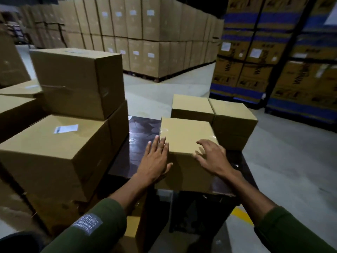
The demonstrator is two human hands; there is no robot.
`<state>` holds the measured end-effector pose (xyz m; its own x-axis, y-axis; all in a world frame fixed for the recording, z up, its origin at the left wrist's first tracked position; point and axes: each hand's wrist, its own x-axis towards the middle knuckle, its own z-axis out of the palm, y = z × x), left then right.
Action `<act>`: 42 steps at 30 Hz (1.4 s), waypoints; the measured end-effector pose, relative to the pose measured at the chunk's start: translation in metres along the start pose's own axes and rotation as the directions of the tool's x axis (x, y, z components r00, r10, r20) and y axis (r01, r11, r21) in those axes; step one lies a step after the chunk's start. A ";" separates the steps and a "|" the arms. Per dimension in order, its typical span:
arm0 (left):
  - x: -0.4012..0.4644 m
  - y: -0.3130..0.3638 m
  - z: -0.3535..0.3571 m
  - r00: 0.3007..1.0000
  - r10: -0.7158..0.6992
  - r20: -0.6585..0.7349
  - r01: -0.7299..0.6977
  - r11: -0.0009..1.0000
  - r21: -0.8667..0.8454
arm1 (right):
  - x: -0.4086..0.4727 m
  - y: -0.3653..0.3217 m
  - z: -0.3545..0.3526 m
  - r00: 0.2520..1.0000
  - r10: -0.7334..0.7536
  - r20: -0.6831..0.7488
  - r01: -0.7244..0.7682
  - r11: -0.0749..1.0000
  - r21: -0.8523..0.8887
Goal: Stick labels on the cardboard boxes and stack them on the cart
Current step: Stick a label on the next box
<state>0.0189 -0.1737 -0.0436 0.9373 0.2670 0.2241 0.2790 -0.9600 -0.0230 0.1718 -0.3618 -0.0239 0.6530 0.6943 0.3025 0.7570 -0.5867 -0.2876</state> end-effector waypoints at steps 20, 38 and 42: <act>0.135 0.042 0.063 0.965 0.262 -0.023 -0.262 0.956 -0.130 | 0.029 0.120 0.009 0.945 0.264 0.193 -0.198 0.932 -0.303; 0.187 0.187 0.079 0.965 0.261 -0.025 -0.262 0.955 -0.136 | 0.001 0.266 -0.036 0.934 0.312 0.173 -0.241 0.909 -0.341; 0.193 0.199 0.080 0.966 0.256 -0.028 -0.257 0.959 -0.119 | 0.003 0.282 -0.039 0.944 0.288 0.157 -0.224 0.915 -0.336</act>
<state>0.2720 -0.3066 -0.0825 0.9712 0.0102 0.2379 0.0017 -0.9993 0.0362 0.3887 -0.5411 -0.0691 0.8316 0.5521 0.0597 0.5542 -0.8320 -0.0256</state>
